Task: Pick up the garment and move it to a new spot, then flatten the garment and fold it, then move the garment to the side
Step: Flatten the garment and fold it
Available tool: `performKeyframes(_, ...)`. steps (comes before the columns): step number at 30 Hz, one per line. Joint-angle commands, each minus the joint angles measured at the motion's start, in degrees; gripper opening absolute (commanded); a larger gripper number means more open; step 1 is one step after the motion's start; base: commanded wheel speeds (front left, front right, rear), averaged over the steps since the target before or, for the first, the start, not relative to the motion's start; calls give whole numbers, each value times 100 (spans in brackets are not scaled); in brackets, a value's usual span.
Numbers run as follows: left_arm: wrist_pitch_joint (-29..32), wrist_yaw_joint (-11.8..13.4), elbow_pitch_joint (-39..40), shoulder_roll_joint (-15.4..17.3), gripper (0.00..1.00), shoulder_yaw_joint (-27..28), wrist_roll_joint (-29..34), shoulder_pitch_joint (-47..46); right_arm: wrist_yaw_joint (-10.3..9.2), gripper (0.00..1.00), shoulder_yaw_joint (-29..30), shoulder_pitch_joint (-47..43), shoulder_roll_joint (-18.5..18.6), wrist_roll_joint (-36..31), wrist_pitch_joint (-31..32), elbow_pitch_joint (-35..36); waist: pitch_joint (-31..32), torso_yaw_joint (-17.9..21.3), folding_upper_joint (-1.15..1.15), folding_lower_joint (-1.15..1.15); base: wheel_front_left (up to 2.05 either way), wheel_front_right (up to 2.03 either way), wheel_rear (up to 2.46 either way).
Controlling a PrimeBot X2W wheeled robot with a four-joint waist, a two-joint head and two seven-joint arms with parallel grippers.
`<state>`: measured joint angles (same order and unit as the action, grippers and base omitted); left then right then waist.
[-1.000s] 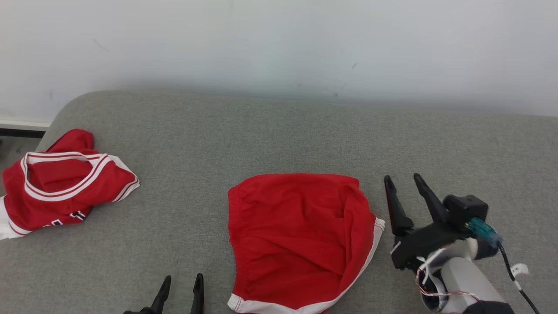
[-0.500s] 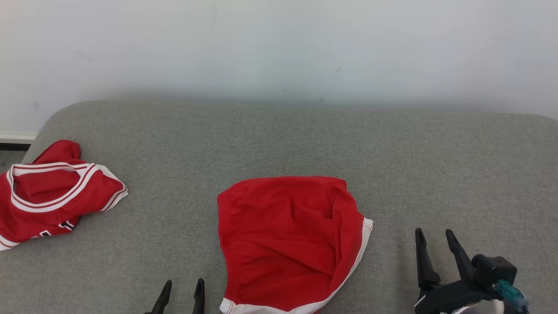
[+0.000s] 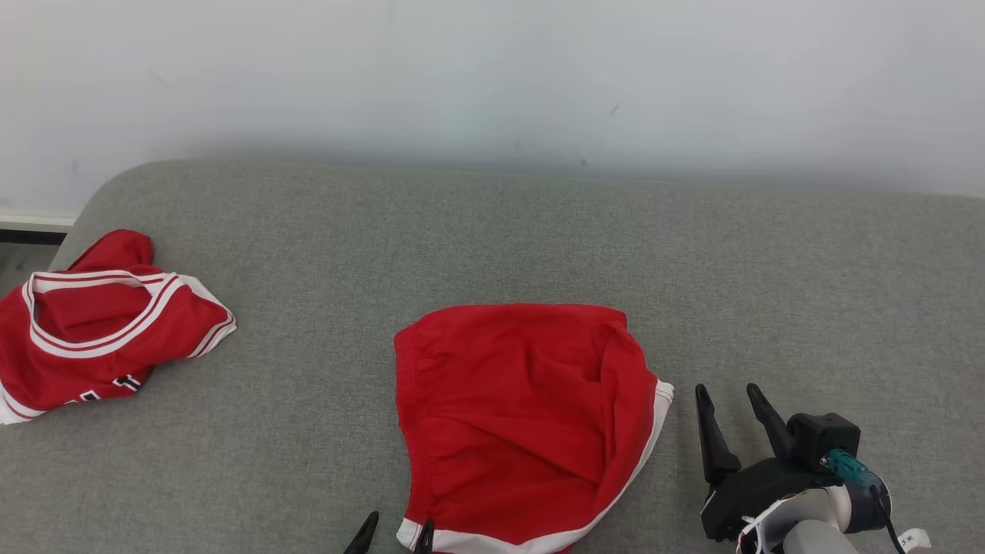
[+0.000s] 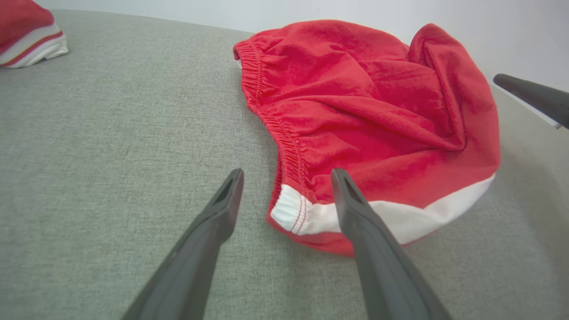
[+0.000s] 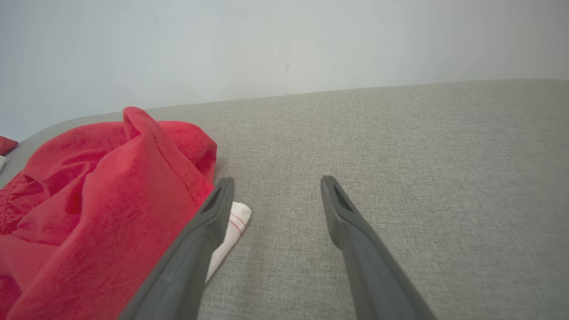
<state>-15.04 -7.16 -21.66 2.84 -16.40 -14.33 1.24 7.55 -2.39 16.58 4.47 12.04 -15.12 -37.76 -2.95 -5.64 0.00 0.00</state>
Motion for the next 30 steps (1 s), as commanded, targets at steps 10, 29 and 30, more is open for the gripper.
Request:
performKeyframes(10, -14, -31, -492, 9, 100, -354, -248, -520, -13, 100, -112, 819, -73, -61, -9, -1205, -308, -218, 0, 0, 0, 0, 0)
performKeyframes(29, -15, -26, -966, 11, 0, -798, -862, -929, -13, 0, -204, 1042, -102, 239, -9, -1566, -424, -350, 0, 0, 0, 0, 0)
performKeyframes(30, -15, -26, -907, 9, 0, -753, -870, -868, -13, 0, -117, 933, -96, 323, -9, -1375, -379, -332, 0, 0, 0, 0, 0)
